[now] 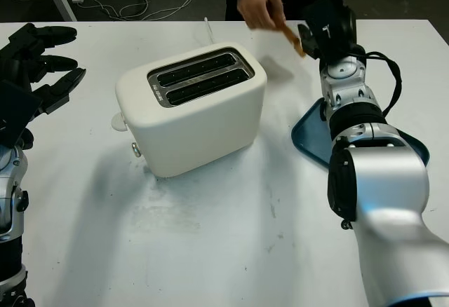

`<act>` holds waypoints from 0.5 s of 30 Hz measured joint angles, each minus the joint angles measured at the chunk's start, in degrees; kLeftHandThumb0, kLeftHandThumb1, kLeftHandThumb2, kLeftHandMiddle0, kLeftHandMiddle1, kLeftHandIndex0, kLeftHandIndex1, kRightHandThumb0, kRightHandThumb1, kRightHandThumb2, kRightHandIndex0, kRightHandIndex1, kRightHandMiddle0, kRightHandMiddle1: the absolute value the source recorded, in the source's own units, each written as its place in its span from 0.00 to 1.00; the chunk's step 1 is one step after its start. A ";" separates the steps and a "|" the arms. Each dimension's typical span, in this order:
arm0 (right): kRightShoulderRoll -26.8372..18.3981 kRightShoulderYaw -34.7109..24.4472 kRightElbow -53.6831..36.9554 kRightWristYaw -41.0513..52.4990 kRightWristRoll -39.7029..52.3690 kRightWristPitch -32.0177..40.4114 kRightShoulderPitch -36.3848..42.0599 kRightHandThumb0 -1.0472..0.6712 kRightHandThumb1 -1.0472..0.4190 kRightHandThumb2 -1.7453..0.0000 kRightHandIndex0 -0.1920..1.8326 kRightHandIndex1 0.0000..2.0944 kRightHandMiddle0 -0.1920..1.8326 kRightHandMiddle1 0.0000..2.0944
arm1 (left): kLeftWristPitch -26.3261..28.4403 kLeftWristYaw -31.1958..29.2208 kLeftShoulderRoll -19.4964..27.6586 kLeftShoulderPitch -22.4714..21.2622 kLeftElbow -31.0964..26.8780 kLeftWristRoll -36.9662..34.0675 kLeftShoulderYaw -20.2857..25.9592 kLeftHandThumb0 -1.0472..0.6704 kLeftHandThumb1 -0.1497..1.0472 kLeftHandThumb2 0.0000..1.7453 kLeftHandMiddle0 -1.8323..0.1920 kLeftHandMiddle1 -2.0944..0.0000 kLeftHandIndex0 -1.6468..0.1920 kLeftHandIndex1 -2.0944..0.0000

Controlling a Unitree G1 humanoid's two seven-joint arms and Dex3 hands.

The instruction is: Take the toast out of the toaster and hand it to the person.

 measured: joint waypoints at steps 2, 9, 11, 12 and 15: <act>-0.09 0.13 -0.55 0.73 -0.02 -3.12 1.50 0.47 0.09 0.74 0.50 0.83 0.38 0.83 | 0.01 0.00 -0.10 0.19 -0.07 -0.11 0.10 0.51 0.89 0.10 0.75 0.51 0.69 0.69; -0.78 0.02 -6.57 1.08 0.96 -19.19 10.14 0.42 0.09 0.73 0.58 0.83 0.49 0.83 | -1.72 0.08 -1.47 1.77 -0.02 -1.80 1.11 0.47 0.89 0.10 0.75 0.51 0.69 0.69; -1.12 0.26 -8.96 -0.93 0.76 -22.86 13.36 0.40 0.09 0.73 0.59 0.83 0.50 0.83 | -2.16 0.28 -2.10 2.54 -0.08 -2.65 1.85 0.47 0.89 0.10 0.76 0.51 0.70 0.70; -1.20 0.25 -10.30 -2.15 0.73 -24.36 15.12 0.38 0.09 0.73 0.59 0.83 0.50 0.83 | -2.04 0.51 -2.52 2.92 -0.33 -3.04 2.18 0.47 0.89 0.11 0.77 0.51 0.71 0.70; -0.45 -0.11 -15.17 -5.48 1.04 -26.89 20.59 0.34 0.09 0.73 0.60 0.83 0.49 0.83 | -1.98 1.75 -3.92 4.95 -2.83 -2.58 2.25 0.50 0.89 0.13 0.74 0.51 0.70 0.71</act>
